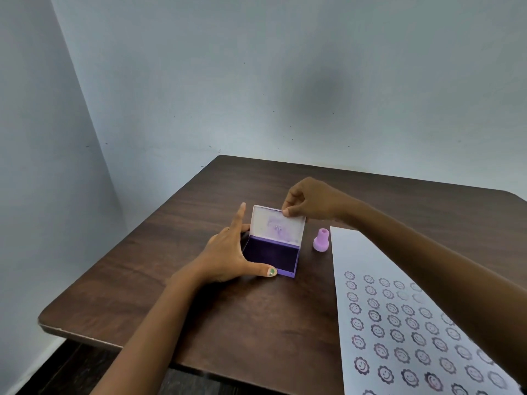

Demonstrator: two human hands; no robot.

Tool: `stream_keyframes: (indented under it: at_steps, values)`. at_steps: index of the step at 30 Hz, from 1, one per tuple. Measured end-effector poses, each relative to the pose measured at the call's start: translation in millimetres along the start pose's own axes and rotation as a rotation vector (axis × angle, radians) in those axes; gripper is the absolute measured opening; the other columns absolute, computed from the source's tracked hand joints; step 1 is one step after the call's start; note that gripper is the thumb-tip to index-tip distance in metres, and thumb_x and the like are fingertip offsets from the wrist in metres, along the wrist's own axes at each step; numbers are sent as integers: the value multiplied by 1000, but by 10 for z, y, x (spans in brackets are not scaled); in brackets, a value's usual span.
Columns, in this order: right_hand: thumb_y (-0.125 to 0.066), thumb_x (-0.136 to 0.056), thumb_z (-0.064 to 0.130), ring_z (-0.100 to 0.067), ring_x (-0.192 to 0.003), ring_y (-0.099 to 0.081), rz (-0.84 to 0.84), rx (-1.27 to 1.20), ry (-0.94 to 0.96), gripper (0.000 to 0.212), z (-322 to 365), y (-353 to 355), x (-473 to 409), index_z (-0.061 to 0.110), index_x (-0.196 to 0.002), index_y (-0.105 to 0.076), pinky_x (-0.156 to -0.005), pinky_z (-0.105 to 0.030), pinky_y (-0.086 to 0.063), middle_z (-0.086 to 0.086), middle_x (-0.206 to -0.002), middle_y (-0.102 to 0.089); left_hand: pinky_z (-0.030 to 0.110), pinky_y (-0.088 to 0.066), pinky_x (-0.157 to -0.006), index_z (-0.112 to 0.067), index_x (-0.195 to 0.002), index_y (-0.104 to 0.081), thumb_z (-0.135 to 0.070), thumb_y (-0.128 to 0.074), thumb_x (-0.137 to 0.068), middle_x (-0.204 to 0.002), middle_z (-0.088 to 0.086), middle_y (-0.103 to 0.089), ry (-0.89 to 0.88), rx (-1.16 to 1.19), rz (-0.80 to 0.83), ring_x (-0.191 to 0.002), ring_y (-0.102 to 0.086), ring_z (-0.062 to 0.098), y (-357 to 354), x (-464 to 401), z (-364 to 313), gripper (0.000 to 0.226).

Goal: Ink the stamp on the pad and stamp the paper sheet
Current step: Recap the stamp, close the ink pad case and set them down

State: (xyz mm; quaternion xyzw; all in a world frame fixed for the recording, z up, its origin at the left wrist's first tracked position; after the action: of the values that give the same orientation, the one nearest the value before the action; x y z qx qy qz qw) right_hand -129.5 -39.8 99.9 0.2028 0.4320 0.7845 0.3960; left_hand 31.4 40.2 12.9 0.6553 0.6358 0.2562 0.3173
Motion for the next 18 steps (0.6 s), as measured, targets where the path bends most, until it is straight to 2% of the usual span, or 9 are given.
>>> stream_keyframes:
  at_steps: [3, 5, 7, 9, 12, 15, 16, 18]
  values:
    - [-67, -82, 15, -3, -63, -57, -42, 22, 39, 8, 90, -28, 145, 8, -85, -69, -55, -13, -43, 3, -75, -66, 37, -25, -112, -32, -147, 10, -61, -80, -54, -144, -9, -45, 9, 18, 2, -133, -38, 14, 0, 0, 13, 133]
    - [-68, -80, 17, -2, -63, -57, -91, 73, 91, 7, 147, -82, 259, 11, -83, -69, -59, -15, -45, 7, -73, -64, 42, -26, -114, -32, -148, 1, -62, -80, -52, -145, -6, -44, 14, 21, 0, -133, -38, 14, 1, 1, 24, 129]
    - [-69, -79, 18, -5, -67, -60, -125, 113, 141, 8, 196, -170, 383, 12, -83, -70, -66, -21, -49, 4, -77, -67, 41, -29, -112, -33, -147, -9, -62, -80, -51, -143, -5, -44, 20, 13, -13, -131, -40, 15, 1, 2, 30, 123]
    - [-68, -79, 20, -11, -74, -63, -159, 158, 177, 9, 230, -288, 503, 14, -86, -70, -72, -28, -52, -1, -85, -72, 34, -31, -109, -33, -144, -25, -60, -81, -53, -140, -9, -47, -5, -5, -36, -129, -41, 12, -4, 3, 21, 110]
    - [-62, -83, 22, -16, -89, -61, -199, 226, 206, 18, 216, -498, 614, 15, -99, -68, -79, -27, -46, -4, -100, -70, 33, -31, -108, -34, -133, -45, -56, -81, -55, -134, -15, -51, -34, -24, -63, -127, -40, 8, 1, 4, 8, 89]
    - [-57, -87, 25, -16, -103, -54, -244, 249, 177, 25, 148, -651, 679, 18, -110, -64, -94, -30, -34, -2, -112, -65, 27, -25, -106, -36, -132, -46, -57, -80, -55, -135, -17, -48, -55, -53, -35, -128, -35, 6, -1, 18, -5, 86]
    - [-57, -88, 26, -15, -103, -53, -259, 260, 191, 26, 135, -683, 699, 18, -111, -64, -90, -24, -28, -2, -113, -65, 26, -23, -105, -36, -133, -45, -58, -78, -55, -137, -18, -46, -64, -67, -18, -129, -33, 6, -4, 20, -13, 88]
    - [-56, -89, 27, -14, -102, -52, -281, 287, 223, 27, 126, -728, 732, 17, -112, -64, -82, -21, -25, -2, -114, -65, 27, -20, -107, -36, -135, -43, -60, -75, -54, -141, -18, -43, -66, -80, 6, -133, -29, 5, 0, 23, -29, 91]
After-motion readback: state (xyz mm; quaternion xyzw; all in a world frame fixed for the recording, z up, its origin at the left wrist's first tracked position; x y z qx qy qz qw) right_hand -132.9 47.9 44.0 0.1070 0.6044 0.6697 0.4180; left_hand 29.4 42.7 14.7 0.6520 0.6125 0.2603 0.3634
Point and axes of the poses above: each hand's wrist, its own x-axis away from the middle knuckle, its own y-axis out of the back of the hand, z = x × y, the point moved 3 cm from there along -x, towards the middle knuckle
